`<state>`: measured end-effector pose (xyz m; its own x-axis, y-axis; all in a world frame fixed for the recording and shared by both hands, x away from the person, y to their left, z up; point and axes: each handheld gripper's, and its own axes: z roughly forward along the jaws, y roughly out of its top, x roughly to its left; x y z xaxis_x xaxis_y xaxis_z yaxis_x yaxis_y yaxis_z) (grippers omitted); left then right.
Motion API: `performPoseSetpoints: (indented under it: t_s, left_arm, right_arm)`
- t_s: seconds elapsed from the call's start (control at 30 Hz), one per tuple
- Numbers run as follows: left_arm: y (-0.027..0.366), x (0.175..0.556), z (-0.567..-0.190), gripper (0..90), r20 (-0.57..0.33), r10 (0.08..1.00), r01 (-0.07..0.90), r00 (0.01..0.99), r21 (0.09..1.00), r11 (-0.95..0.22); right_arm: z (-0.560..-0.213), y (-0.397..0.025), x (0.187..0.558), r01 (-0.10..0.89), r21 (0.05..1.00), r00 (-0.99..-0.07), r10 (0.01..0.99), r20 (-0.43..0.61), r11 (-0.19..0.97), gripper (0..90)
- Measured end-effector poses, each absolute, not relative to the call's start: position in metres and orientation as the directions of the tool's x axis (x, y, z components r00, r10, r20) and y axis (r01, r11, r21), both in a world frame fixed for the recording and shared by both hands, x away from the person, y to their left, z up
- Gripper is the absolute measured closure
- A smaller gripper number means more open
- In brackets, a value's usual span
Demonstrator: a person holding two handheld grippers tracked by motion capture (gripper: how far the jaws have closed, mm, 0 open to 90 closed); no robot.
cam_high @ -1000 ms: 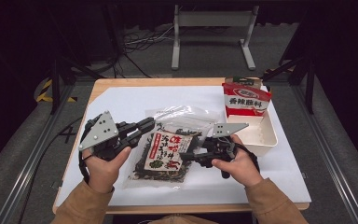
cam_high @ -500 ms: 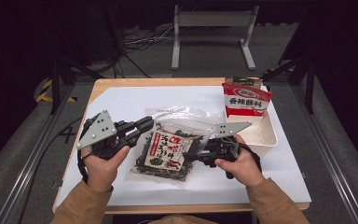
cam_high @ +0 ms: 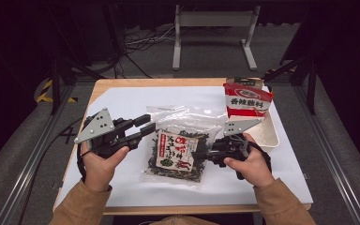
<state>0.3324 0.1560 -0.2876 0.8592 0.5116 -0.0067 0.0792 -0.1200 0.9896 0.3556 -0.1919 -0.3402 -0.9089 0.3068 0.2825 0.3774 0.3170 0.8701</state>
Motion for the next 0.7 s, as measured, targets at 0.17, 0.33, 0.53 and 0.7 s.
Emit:
performPoseSetpoints:
  t_s: [0.17,0.33,0.53,0.7]
  left_arm:
    - [0.158,0.333,-0.287,57.2,-0.012,0.510,0.094,0.860,0.986,-0.135]
    - [0.160,0.337,-0.290,54.2,-0.028,0.515,0.122,0.857,0.981,-0.149]
    - [0.163,0.343,-0.296,52.1,-0.040,0.525,0.151,0.850,0.974,-0.170]
    - [0.168,0.350,-0.301,50.8,-0.058,0.535,0.177,0.843,0.969,-0.174]
  right_arm:
    - [-0.334,-0.206,0.356,0.382,0.876,-0.896,0.351,0.272,0.295,72.5]
    - [-0.326,-0.219,0.356,0.364,0.885,-0.888,0.396,0.234,0.292,72.5]
    - [-0.315,-0.237,0.356,0.350,0.891,-0.876,0.439,0.201,0.290,72.5]
    - [-0.306,-0.251,0.356,0.344,0.894,-0.861,0.477,0.179,0.285,72.4]
